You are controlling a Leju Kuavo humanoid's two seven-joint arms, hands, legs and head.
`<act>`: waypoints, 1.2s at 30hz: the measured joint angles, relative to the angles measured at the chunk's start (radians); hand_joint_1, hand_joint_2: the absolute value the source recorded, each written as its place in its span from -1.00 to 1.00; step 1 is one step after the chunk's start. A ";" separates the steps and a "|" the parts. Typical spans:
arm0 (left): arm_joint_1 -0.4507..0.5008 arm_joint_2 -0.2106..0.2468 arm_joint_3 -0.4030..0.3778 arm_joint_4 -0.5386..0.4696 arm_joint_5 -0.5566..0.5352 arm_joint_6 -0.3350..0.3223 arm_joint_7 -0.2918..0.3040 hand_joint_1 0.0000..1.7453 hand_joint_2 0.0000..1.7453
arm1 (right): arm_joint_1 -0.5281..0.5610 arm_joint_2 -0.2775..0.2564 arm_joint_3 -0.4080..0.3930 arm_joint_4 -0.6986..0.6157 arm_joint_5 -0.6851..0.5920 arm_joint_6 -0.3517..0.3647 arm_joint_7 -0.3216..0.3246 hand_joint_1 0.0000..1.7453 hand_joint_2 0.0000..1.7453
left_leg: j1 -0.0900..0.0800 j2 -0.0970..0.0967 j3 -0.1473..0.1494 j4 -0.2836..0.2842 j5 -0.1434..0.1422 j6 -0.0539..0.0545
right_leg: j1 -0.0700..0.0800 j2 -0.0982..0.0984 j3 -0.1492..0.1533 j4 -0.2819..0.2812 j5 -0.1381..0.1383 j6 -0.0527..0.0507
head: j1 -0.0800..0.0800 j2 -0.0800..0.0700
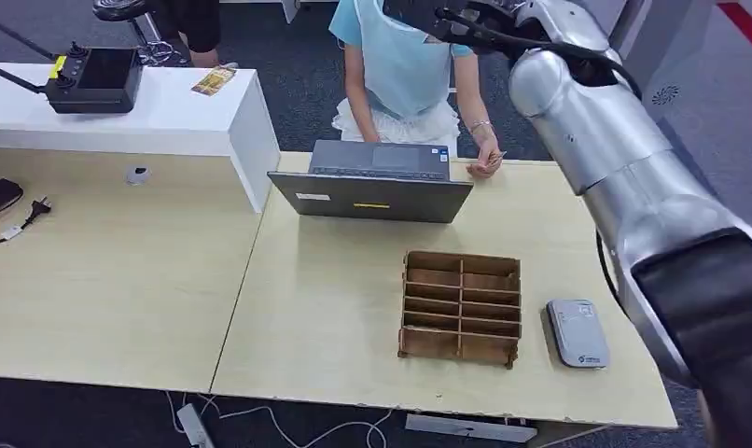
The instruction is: Pass the card to the sensor for recognition and then transmit it.
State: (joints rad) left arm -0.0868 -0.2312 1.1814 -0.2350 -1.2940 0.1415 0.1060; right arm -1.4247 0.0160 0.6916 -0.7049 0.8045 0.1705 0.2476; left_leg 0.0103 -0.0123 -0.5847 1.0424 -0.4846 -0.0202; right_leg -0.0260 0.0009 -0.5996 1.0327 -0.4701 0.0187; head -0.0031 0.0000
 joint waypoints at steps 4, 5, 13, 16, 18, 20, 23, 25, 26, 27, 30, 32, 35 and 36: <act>0.000 0.002 -0.013 0.000 -0.004 -0.006 -0.002 -1.00 -1.00 | -0.018 0.010 -0.003 0.082 0.016 -0.018 0.003 1.00 1.00 | 0.000 0.000 0.000 0.000 0.000 0.000 | 0.000 0.000 0.000 0.000 0.000 0.000 | 0.000 0.000; 0.000 0.002 -0.015 0.000 -0.004 -0.007 -0.003 -1.00 -1.00 | -0.020 0.011 -0.005 0.104 0.020 -0.023 0.003 1.00 1.00 | 0.000 0.000 0.000 0.000 0.000 0.000 | 0.000 0.000 0.000 0.000 0.000 0.000 | 0.000 0.000; 0.000 0.002 -0.021 0.000 -0.003 -0.008 -0.006 -1.00 -1.00 | -0.022 0.003 -0.029 0.219 0.048 -0.046 0.024 1.00 1.00 | 0.000 0.000 0.001 0.000 0.000 0.000 | 0.000 0.000 0.000 0.000 0.000 0.000 | 0.000 0.000; 0.000 0.002 -0.026 0.000 -0.008 -0.009 0.000 -1.00 -1.00 | -0.021 -0.003 -0.036 0.249 0.057 -0.047 0.030 1.00 1.00 | 0.000 0.000 0.001 0.000 0.000 0.000 | 0.000 0.001 0.000 0.000 0.001 0.000 | 0.000 0.000; -0.001 0.002 -0.029 0.000 -0.010 -0.009 0.000 -1.00 -1.00 | -0.021 -0.007 -0.037 0.264 0.063 -0.046 0.035 1.00 1.00 | 0.000 0.000 0.001 0.000 0.000 0.000 | 0.000 0.001 -0.001 0.000 0.001 0.000 | 0.000 0.000; -0.001 0.002 -0.032 0.000 -0.010 -0.009 0.000 -1.00 -1.00 | -0.021 -0.011 -0.040 0.276 0.066 -0.046 0.037 1.00 1.00 | 0.000 0.000 0.001 0.000 0.000 0.000 | 0.000 0.001 -0.001 0.000 0.001 0.000 | 0.000 0.000; -0.001 0.002 -0.037 0.000 -0.011 -0.009 0.000 -1.00 -1.00 | -0.021 -0.015 -0.050 0.287 0.066 -0.045 0.030 1.00 1.00 | 0.000 0.000 0.001 0.000 0.000 0.000 | 0.000 0.001 -0.001 0.000 0.001 0.000 | 0.000 0.000; -0.001 0.002 -0.037 0.000 -0.010 -0.010 -0.001 -1.00 -1.00 | -0.020 -0.016 -0.054 0.294 0.068 -0.045 0.022 1.00 1.00 | 0.000 0.001 0.001 0.000 0.000 0.000 | 0.000 0.001 -0.001 0.000 0.001 0.000 | 0.000 0.000; -0.001 0.002 -0.037 0.000 -0.010 -0.010 -0.001 -1.00 -1.00 | -0.020 -0.017 -0.055 0.296 0.070 -0.045 0.021 1.00 1.00 | 0.000 0.001 0.001 0.000 0.000 0.000 | 0.000 0.001 -0.001 0.000 0.001 0.000 | 0.000 0.000; -0.001 0.002 -0.038 0.000 -0.010 -0.010 -0.001 -1.00 -1.00 | -0.020 -0.017 -0.055 0.298 0.073 -0.045 0.019 1.00 1.00 | 0.000 0.001 0.001 0.000 0.000 0.000 | 0.000 0.001 -0.001 0.000 0.001 0.000 | 0.000 0.000; -0.001 0.002 -0.038 0.000 -0.010 -0.012 -0.001 -1.00 -1.00 | -0.019 -0.017 -0.059 0.301 0.083 -0.045 0.013 1.00 1.00 | 0.000 0.001 0.001 0.000 0.000 0.000 | 0.000 0.001 -0.001 0.000 0.001 0.000 | 0.000 0.000; -0.001 0.002 -0.038 0.000 -0.010 -0.012 -0.001 -1.00 -1.00 | -0.019 -0.017 -0.060 0.303 0.087 -0.044 0.010 1.00 1.00 | 0.000 0.001 0.001 0.000 0.000 0.000 | 0.000 0.001 -0.001 0.000 0.001 0.000 | 0.000 0.000; -0.001 0.002 -0.038 0.000 -0.010 -0.012 -0.001 -1.00 -1.00 | -0.019 -0.017 -0.060 0.305 0.087 -0.043 0.008 1.00 1.00 | 0.000 0.001 0.001 0.000 0.000 0.000 | 0.000 0.001 -0.001 0.000 0.001 0.000 | 0.000 0.000; -0.001 0.002 -0.038 0.000 -0.010 -0.012 -0.001 -1.00 -1.00 | -0.019 -0.017 -0.060 0.305 0.087 -0.043 0.007 1.00 1.00 | 0.000 0.001 0.001 0.000 0.000 0.000 | 0.000 0.001 -0.001 0.000 0.001 0.000 | 0.000 0.000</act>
State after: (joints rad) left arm -0.0873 -0.2293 1.1433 -0.2350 -1.3043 0.1293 0.1049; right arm -1.4432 -0.0008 0.6321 -0.3998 0.8919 0.1274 0.2544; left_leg 0.0103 -0.0117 -0.5842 1.0427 -0.4843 -0.0205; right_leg -0.0260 0.0024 -0.6003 1.0327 -0.4690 0.0183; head -0.0027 0.0000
